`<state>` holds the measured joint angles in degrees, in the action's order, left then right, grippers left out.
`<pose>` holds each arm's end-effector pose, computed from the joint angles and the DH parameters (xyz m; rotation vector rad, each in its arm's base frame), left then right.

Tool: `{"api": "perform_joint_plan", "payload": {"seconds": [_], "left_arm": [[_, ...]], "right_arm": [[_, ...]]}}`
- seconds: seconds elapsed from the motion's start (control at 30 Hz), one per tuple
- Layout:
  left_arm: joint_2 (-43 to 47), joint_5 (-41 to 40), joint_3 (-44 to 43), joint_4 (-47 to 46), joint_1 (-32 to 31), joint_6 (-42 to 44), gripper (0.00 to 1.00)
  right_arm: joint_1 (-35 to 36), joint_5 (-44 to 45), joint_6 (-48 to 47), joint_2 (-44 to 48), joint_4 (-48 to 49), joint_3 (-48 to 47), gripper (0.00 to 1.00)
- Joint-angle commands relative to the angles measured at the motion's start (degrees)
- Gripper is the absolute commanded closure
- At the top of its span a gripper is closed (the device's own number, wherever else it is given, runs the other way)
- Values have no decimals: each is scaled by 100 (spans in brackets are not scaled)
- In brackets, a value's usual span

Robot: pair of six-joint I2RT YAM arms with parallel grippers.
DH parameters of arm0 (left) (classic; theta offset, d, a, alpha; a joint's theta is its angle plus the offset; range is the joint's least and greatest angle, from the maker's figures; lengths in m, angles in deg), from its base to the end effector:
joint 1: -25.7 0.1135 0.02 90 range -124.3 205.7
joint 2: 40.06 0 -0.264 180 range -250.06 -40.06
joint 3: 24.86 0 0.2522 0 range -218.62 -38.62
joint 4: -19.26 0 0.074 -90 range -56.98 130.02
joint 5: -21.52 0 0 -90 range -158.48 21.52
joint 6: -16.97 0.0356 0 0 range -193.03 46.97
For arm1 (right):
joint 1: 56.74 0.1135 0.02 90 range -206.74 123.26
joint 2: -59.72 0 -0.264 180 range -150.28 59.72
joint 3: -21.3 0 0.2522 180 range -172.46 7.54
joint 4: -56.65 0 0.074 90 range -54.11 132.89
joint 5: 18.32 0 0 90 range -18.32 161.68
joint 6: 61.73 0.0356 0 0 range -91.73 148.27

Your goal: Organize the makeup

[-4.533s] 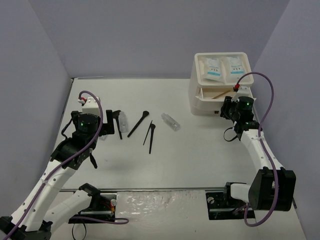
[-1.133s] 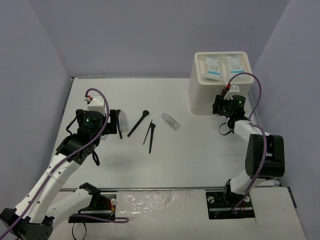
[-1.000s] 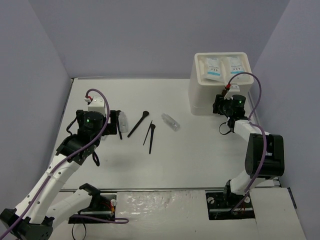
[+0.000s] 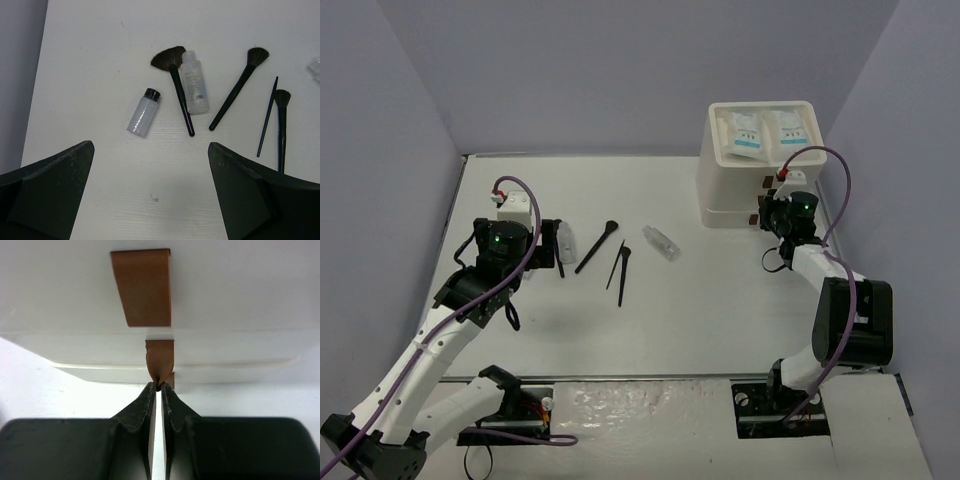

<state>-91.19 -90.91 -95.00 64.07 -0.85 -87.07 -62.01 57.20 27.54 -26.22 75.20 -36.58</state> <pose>0.1752 -0.0723 0.3547 -0.0289 1.9851 -0.0623 0.3303 -0.0215 0.2403 -0.1169 1.7296 0.1423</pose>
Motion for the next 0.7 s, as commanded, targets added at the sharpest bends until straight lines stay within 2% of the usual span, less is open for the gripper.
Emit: {"api": "perform_joint_plan", "payload": {"seconds": [0.0, 0.37, 0.47, 0.57, 0.67], "left_arm": [[90, 31, -140, -165, 39, 33, 3], [147, 95, -136, -161, 44, -2, 3], [141, 114, -113, -180, 35, 7, 3], [93, 106, -118, -168, 35, -1, 3], [68, 86, -110, -152, 40, 2, 3]], "right_arm": [[-3, 190, 158, 855, 234, 285, 100], [-8, 413, 582, 1960, -318, 904, 100], [-8, 384, 535, 1879, -251, 887, 79], [0, 170, 406, 1428, -94, 638, 63], [-4, 117, 225, 1027, 57, 397, 55]]}}
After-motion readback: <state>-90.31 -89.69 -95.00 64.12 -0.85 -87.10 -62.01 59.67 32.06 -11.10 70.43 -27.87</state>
